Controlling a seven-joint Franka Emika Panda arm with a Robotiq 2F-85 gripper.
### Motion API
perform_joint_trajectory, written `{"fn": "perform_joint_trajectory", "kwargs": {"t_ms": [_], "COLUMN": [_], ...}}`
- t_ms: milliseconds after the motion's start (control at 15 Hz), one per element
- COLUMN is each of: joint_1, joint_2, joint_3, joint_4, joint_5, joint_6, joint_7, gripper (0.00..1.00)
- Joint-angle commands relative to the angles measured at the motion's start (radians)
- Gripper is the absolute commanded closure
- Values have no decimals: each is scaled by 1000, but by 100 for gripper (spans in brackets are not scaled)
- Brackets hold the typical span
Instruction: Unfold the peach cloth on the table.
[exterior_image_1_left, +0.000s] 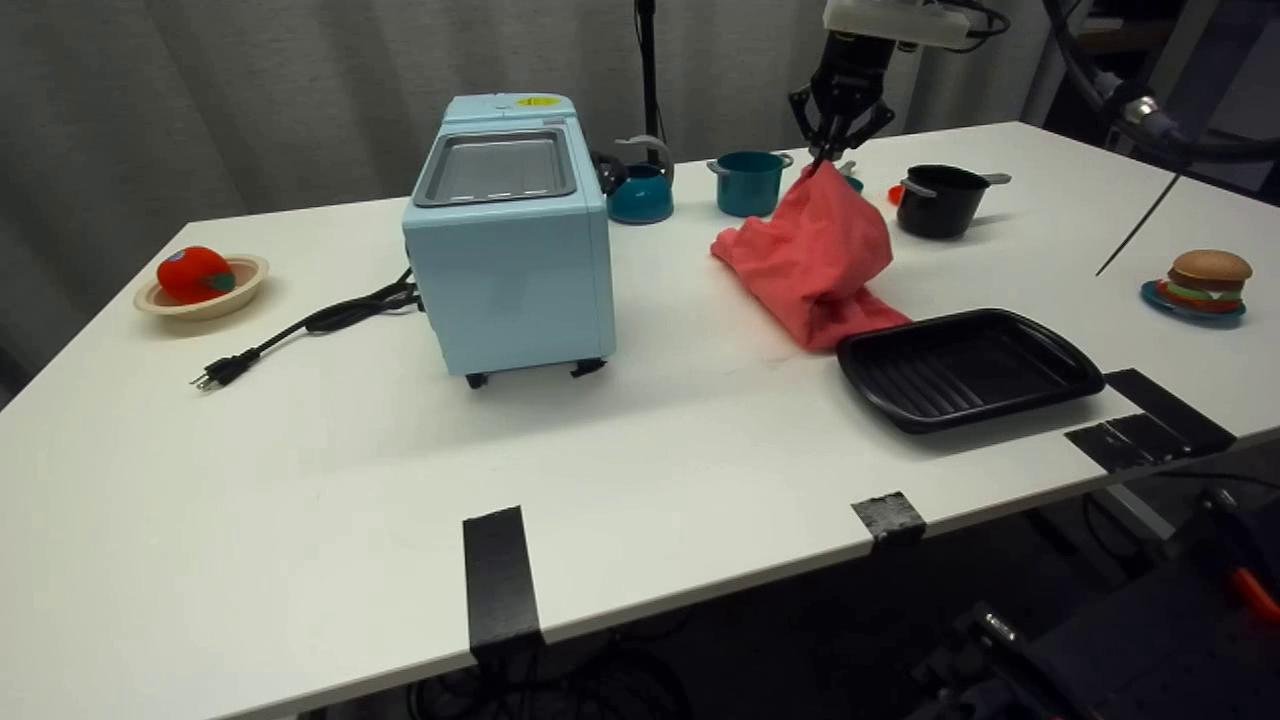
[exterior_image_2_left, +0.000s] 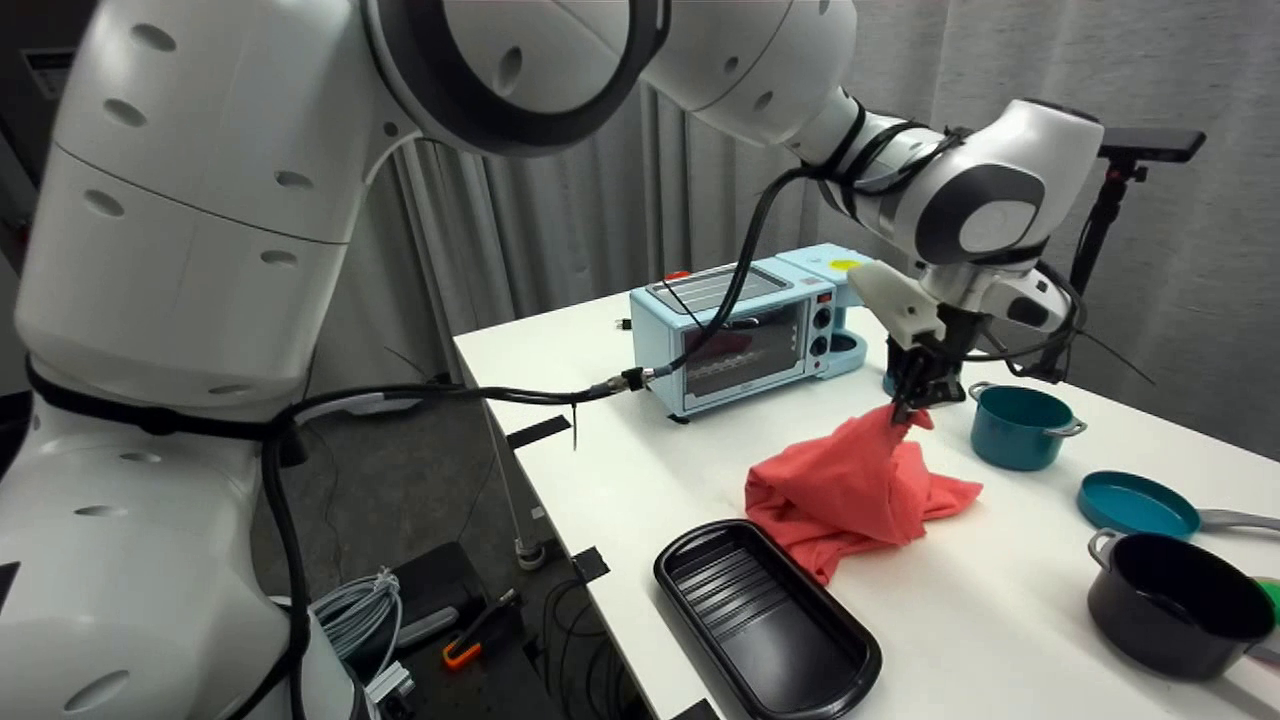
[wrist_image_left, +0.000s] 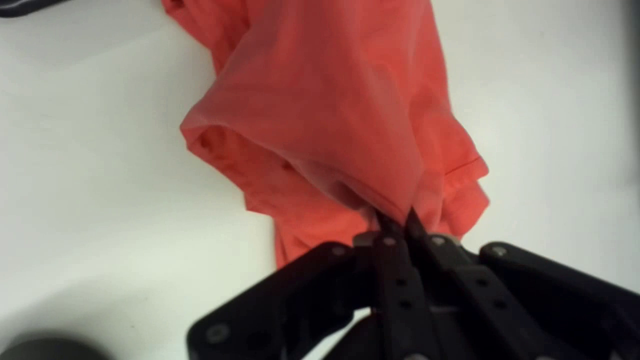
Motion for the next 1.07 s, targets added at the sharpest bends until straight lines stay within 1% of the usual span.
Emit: {"fn": "perform_joint_trajectory", "kwargs": {"t_ms": [0,467,667,733,867,933,1000], "joint_1": [12,47,64,65,75,81,87], "joint_2": [-71,-126,-139,-140,-144,-143,-144], "joint_3": [34,82,93,98,102,101,98], "joint_4": [-36,-59,-81,-83,-99,-104,-115], "joint_5": [88,271,313,325,324,315,307], "joint_6": [-38,-30,-14,-25,-36,-35,-20], "joint_7": [7,84,86,72,61,66,65], "gripper": [99,99,99,99,99,71,68]}}
